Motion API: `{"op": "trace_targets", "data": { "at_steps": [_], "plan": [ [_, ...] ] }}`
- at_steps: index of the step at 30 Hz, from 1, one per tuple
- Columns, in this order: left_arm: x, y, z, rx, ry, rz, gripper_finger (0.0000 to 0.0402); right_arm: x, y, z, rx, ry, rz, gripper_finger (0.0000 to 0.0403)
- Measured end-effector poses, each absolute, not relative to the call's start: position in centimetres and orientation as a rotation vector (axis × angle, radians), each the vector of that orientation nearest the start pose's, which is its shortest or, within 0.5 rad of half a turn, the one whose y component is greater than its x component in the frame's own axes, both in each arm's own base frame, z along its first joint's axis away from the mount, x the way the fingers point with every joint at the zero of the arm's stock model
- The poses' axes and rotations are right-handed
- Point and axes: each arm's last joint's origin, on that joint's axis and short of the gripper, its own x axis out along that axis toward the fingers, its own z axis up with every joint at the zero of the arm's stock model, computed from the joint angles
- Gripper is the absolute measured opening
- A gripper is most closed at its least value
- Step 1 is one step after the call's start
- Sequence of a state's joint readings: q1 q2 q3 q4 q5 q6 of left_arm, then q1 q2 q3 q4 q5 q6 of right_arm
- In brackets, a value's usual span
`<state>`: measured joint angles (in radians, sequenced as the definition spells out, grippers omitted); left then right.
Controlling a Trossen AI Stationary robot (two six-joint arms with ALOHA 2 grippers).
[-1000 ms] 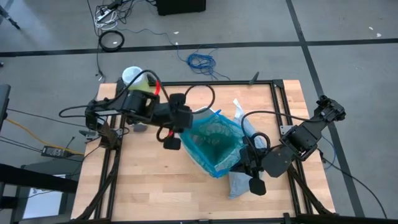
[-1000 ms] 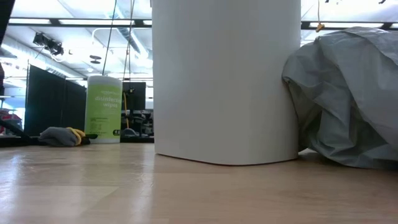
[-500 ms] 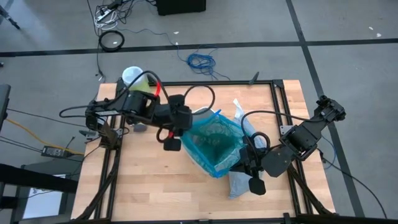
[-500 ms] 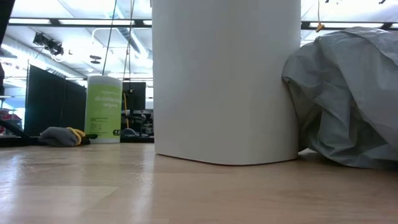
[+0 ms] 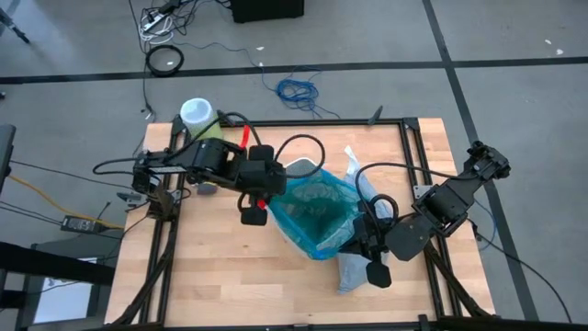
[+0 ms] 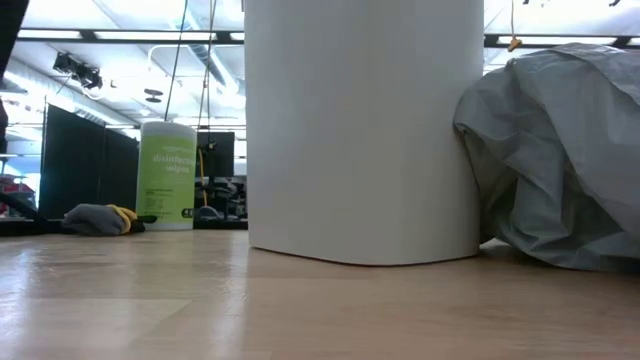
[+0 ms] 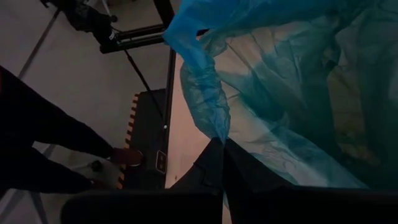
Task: Place trash/remove bag and relplace
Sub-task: Put the new dark blue trash bag into the trash bin
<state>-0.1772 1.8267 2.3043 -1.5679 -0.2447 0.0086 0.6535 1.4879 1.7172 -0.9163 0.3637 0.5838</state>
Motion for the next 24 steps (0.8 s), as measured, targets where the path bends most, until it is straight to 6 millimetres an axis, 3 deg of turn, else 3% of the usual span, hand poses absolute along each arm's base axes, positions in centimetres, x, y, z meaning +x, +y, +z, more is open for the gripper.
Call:
{"op": "trace_targets", "data": {
  "at_steps": [4,9,18,24],
  "plan": [
    [32.2,-4.9,43.5,0.233,1.084,0.063,0.0075,24.2,17.2,42.1,0.229,0.652,0.092,0.0000],
    [32.1,-4.7,43.7,0.269,1.078,0.104,0.0010,24.2,17.2,42.1,0.230,0.651,0.093,0.0000],
    [31.1,-4.4,44.6,0.275,1.043,0.129,0.0002,24.2,17.2,42.1,0.232,0.651,0.092,0.0000],
    [29.2,-3.7,46.3,0.325,0.976,0.238,0.0001,24.2,17.2,42.1,0.230,0.653,0.091,0.0000]
  ]
}}
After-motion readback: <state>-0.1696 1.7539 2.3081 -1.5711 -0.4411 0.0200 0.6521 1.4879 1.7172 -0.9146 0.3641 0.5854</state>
